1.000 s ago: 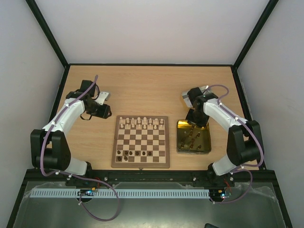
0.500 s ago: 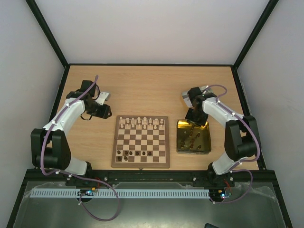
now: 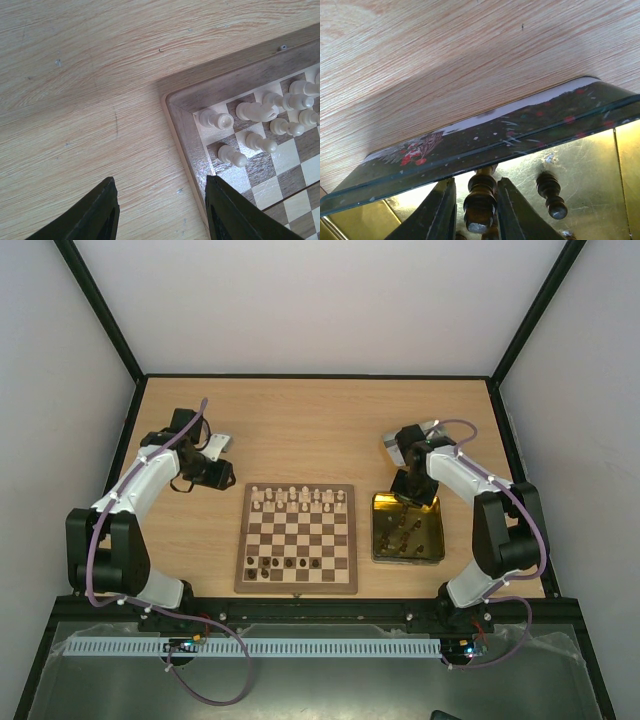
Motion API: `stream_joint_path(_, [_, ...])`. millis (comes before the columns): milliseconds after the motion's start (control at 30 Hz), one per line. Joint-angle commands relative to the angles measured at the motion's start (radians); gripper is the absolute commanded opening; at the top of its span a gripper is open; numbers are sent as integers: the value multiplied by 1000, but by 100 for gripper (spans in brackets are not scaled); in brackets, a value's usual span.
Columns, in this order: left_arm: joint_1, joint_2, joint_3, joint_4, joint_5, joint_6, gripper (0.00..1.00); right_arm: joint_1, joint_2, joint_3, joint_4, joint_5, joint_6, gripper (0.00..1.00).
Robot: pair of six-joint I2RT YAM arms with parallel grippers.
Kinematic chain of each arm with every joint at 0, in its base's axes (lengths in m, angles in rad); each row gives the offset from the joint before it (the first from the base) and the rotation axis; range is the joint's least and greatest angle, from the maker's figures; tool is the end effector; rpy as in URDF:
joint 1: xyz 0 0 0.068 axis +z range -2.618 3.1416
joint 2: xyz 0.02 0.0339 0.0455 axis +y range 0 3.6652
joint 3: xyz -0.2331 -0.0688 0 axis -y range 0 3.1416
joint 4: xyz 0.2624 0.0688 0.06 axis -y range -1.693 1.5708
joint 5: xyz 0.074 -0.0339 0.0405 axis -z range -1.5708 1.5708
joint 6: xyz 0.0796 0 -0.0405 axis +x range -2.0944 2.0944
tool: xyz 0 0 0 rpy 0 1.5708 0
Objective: Set up the chess pieces on the board
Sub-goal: Pick up the chess piece from the storage box.
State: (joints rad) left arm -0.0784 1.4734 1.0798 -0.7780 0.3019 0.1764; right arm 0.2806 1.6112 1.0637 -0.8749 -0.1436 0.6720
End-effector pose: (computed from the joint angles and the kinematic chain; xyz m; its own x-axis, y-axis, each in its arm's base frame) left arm 0.3181 -0.0487 0.1621 -0.8709 0.2365 -0.4307 0.3482 0.9155 -0.2015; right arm 0.2921 0.0960 0.1099 -0.9270 0.3741 -0.0276 0.3612 0.9102 0.2028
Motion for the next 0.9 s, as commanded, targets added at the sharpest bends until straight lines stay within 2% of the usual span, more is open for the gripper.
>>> stream_joint_path(0, [-3,10,29,-27,0,6,49,-5,-2,-18,5,6,-11,21])
stream_joint_path(100, [-3,10,28,-26,0,6,49,-5,-5,-27,7,5,-11,21])
stream_joint_path(500, [-3,1,19,-22,3,5,49,-5,-28,-23,-10,18,-11,3])
stream_joint_path(867, [-3,-12,14,-21,9,5,49,-6,-58,-3,-48,33,-14,2])
